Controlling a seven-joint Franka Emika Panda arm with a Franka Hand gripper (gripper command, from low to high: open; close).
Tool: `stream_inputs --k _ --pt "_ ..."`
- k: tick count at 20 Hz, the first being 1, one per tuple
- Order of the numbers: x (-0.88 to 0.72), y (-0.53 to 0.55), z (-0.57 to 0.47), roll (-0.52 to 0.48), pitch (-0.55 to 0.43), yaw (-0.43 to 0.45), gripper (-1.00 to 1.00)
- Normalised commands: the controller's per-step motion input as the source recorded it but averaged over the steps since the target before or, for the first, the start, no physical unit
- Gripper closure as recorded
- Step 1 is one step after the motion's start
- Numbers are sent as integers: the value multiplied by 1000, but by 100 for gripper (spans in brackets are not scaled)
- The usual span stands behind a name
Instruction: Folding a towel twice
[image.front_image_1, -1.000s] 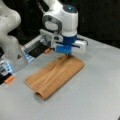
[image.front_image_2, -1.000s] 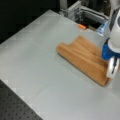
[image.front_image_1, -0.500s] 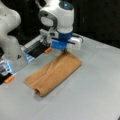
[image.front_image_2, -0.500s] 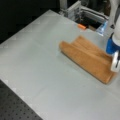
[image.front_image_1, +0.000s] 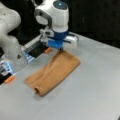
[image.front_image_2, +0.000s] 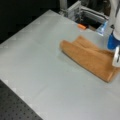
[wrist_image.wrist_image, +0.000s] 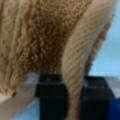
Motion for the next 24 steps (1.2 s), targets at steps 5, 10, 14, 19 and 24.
stream_inputs --k 5,10,14,19,24 --pt "-127 150 -158 160 -128 -117 100" --pt "-84 131 -234 132 -176 -91 100" --pt "-151 -11 -192 112 -154 -56 100" --pt "-303 -90 -152 113 -139 -16 100" --pt "-378 -66 -119 153 -141 -27 100"
